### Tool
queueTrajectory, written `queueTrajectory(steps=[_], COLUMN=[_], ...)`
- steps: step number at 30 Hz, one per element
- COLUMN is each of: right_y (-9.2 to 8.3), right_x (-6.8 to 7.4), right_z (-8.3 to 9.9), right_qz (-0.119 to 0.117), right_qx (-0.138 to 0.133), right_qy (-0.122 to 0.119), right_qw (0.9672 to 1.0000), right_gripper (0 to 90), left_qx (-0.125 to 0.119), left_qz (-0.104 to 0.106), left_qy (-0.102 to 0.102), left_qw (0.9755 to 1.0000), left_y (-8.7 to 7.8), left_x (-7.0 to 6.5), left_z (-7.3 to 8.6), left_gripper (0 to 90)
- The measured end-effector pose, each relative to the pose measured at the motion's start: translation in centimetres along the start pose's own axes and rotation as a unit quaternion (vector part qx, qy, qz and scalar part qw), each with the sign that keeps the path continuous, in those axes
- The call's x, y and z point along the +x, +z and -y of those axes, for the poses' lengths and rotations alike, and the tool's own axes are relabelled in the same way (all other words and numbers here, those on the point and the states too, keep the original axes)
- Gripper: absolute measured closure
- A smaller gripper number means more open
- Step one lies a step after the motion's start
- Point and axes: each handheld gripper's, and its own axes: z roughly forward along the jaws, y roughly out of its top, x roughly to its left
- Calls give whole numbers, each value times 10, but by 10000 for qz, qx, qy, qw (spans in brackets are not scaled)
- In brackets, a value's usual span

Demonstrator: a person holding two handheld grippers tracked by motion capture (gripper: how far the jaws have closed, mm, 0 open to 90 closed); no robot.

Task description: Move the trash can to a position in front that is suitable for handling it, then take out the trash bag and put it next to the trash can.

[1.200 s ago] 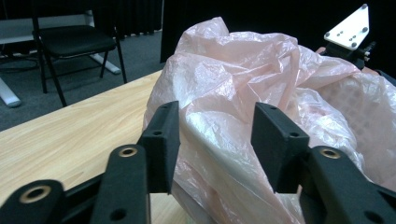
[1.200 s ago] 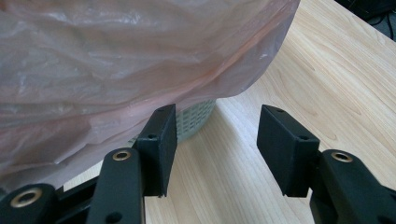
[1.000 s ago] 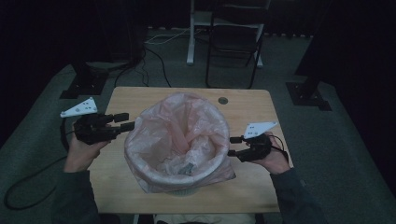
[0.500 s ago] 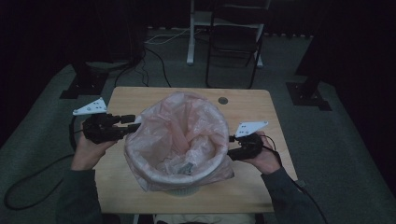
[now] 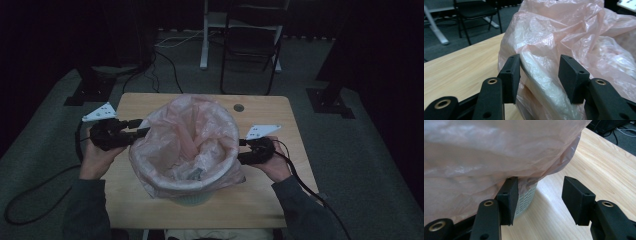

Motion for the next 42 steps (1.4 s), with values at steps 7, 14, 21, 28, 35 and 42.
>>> queueTrajectory(steps=[7,14,21,28,35,42], right_y=[6,3,8,7,-18,-36], right_x=[1,1,-5,-5,5,8], right_z=[-1,-2,-4,-3,4,11], right_qz=[67,132,273,223,259,161], right_qx=[107,52,-118,26,251,177], right_qy=[-30,-16,303,217,-17,79], right_qw=[9999,9999,9991,9995,9993,9997], right_gripper=[452,449,466,446,427,424], left_qx=[-23,31,49,3,-228,-339], left_qz=[-74,-178,-222,-346,-452,-436], left_qy=[0,31,36,41,-84,-130], left_qw=[10000,9998,9997,9994,9987,9984], left_y=[5,7,10,7,-10,-14], left_x=[6,5,5,6,9,10], left_z=[-3,-5,-7,-7,-7,-9], left_gripper=[572,579,583,550,513,484])
